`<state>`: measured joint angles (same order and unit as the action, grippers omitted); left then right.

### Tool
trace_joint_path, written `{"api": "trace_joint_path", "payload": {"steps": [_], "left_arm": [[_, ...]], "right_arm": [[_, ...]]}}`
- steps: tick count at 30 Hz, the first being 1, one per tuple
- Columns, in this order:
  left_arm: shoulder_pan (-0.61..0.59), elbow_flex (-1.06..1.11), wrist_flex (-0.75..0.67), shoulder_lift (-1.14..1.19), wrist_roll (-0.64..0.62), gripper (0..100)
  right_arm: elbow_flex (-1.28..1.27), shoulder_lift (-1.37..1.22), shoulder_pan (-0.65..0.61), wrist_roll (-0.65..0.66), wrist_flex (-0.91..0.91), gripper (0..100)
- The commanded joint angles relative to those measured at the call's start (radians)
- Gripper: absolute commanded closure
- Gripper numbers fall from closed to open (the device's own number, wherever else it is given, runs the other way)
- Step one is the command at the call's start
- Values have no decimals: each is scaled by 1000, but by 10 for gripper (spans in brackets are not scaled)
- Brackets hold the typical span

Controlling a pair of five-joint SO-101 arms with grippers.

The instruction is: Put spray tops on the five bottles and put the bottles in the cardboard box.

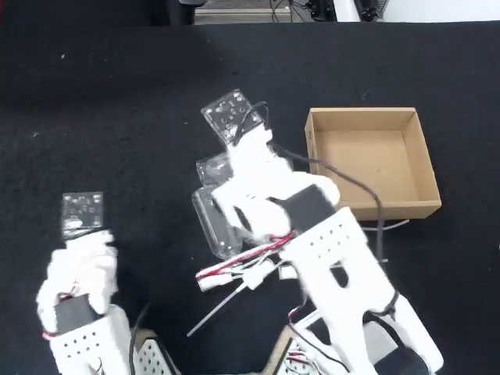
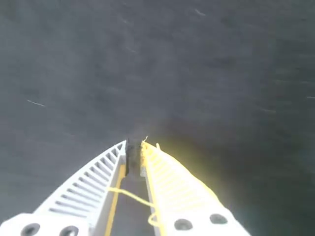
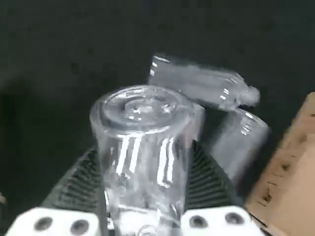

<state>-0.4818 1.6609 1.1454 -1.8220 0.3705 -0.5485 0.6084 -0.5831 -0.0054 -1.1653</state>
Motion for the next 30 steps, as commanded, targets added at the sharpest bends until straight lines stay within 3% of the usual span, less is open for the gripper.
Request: {"api": "trace_joint_path", "payload": {"steps": [1,7,13,20,26,30], "left_arm": [[-278,-68,-135,-5,58,952],[-533,-61,-222,-5,-212,897],[-536,-27,-227,-5,-310,765],[-536,-22,-222,-5,-321,762],[-536,-21,-219,-5,-321,762],[-536,-21,-219,-5,-318,762]], "right_arm": [[8,-45,-138,-55,103,969],[13,-292,-209,-298,348,969],[140,-510,-218,-442,427,962],[302,-760,-229,-519,416,752],[529,-786,-227,-491,124,727],[716,-786,-221,-287,-138,726]]}}
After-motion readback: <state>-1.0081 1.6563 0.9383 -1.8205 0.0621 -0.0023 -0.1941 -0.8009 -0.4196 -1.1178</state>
